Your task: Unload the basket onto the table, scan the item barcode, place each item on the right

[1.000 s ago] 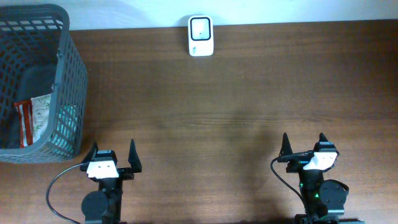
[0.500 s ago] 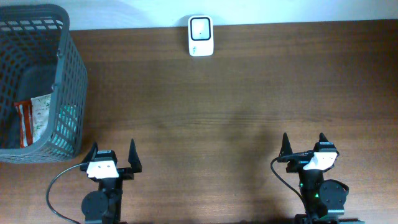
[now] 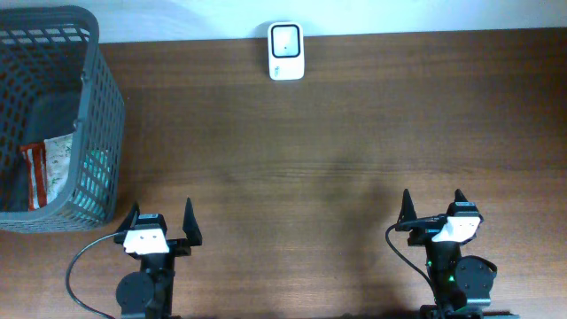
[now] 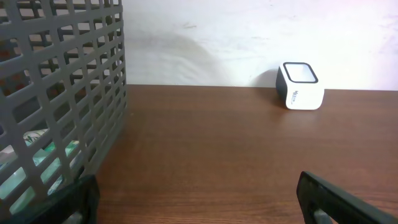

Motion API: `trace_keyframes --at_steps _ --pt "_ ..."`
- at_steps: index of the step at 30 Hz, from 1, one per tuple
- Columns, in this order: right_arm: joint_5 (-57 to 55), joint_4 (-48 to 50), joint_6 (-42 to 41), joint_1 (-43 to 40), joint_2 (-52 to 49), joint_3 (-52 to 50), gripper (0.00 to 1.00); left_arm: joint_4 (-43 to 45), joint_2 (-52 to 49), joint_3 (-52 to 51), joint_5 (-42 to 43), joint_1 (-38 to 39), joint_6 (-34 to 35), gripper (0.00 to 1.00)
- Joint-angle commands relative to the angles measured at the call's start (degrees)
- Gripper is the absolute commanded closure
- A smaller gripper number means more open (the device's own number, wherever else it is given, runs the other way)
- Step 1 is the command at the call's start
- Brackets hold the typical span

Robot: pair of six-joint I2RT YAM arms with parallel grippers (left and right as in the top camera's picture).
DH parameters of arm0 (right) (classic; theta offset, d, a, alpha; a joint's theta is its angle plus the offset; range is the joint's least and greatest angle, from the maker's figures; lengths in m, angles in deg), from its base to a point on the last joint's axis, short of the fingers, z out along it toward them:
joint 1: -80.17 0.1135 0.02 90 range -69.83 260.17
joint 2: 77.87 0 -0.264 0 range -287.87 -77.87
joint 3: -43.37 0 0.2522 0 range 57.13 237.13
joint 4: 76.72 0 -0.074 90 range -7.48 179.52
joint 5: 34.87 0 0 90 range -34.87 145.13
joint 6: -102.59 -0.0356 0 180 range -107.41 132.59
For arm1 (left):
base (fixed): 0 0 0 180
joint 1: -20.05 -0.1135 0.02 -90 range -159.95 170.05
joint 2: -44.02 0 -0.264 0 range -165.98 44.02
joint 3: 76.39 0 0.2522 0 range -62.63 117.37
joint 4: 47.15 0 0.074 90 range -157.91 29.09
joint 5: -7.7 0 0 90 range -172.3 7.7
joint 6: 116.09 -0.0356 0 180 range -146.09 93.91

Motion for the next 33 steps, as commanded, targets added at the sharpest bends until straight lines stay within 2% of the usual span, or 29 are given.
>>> trace_keyframes --at_steps 1,33 --pt "-0.9 -0.1 0.4 -0.4 0.3 -0.5 0.01 -0.1 0.4 -0.3 -0.2 -0.3 0.3 0.01" --pt "-0.9 -0.1 0.4 -0.4 0.3 -0.5 0.02 0.9 0.3 -0.3 -0.1 -0.3 0.4 0.01"
